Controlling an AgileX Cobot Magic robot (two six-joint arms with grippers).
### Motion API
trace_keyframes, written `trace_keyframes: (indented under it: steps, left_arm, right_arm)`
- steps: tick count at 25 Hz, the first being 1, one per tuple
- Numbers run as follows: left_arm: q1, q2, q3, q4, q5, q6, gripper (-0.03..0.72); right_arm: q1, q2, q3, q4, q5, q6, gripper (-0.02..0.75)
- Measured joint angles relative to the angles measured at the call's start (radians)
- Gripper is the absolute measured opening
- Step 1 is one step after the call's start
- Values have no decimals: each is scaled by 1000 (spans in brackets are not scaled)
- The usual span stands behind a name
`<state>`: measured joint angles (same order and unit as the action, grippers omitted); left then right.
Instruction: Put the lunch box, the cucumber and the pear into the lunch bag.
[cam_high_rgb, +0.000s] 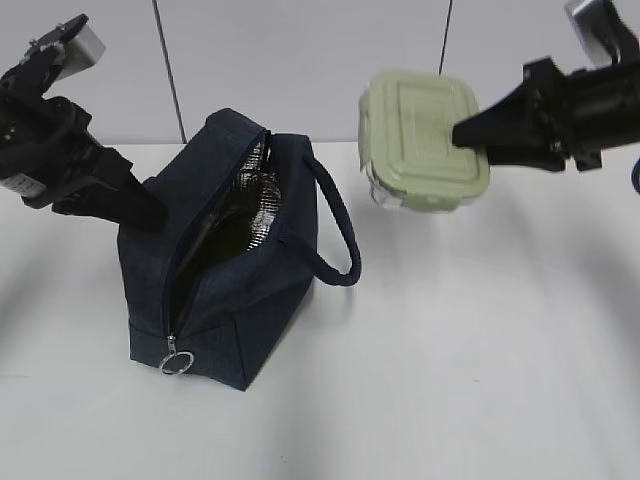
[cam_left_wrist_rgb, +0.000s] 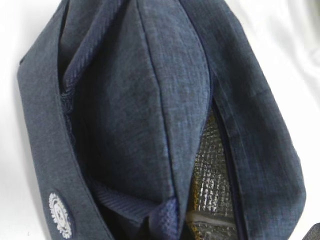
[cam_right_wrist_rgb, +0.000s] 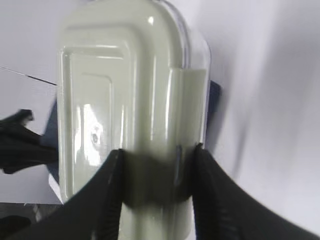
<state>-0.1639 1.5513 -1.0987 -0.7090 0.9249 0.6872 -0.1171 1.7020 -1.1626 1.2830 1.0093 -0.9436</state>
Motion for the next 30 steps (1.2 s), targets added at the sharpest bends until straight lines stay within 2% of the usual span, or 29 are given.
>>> trace_keyframes:
  steps: [3,6,13,20,23,28,30]
  left_arm:
    - [0,0,0,0,0,0,11]
    - [0,0,0,0,0,0,11]
    - [0,0,0,-2,2,0,11]
    - [0,0,0,-5,4,0,11]
    - [0,0,0,-5,4,0,11]
    - [0,0,0,-17,4,0,11]
    - [0,0,0,-22,4,0,11]
  right_arm:
    - [37,-32,-75,29,23,10,272]
    - [131,-41,-141,41,17,33,272]
    - [365,-21,-158,46,-190,41,272]
    - [429,80,-158,45,-280,43,272]
    - [438,103,-158,-49,-284,88,272]
    - [440,106,-158,-336,-274,289,272]
    - [440,106,-158,-408,-265,350,268]
